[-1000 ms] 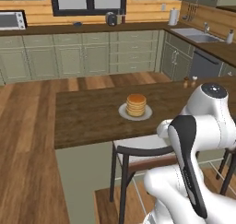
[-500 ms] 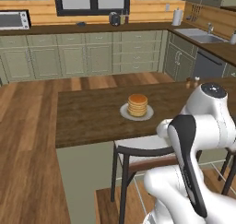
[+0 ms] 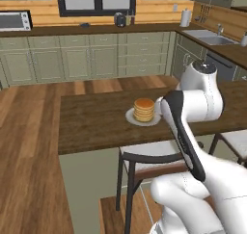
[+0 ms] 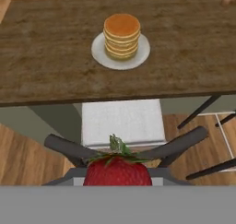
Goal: Take the strawberry from the fridge and place it on top of the pancake, located on the dining counter.
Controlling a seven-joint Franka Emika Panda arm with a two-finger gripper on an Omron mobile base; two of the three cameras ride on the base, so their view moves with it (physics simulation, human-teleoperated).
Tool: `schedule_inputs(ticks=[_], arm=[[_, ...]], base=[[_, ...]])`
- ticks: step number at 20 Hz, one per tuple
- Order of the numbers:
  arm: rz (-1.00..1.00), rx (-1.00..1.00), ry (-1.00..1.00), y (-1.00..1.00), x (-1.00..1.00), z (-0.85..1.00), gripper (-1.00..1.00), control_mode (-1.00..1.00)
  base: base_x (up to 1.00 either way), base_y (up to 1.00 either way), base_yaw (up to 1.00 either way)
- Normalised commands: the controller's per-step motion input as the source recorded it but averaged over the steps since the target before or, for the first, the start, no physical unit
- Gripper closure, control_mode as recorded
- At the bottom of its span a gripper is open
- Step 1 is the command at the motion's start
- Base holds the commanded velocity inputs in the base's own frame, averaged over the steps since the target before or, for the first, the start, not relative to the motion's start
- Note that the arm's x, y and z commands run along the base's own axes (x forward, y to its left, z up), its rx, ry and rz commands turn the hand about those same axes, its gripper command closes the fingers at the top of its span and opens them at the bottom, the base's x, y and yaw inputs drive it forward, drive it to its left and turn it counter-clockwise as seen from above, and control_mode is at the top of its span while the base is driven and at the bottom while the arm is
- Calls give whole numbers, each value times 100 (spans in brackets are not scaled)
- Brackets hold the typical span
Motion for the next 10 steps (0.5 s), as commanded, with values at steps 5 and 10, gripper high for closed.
schedule_inputs(ticks=[5, 10], arm=[[0, 0, 1, -36, 100, 3, 100, -100], [0, 2, 10, -38, 100, -14, 100, -100]], base=[[0, 0, 0], [0, 0, 0]])
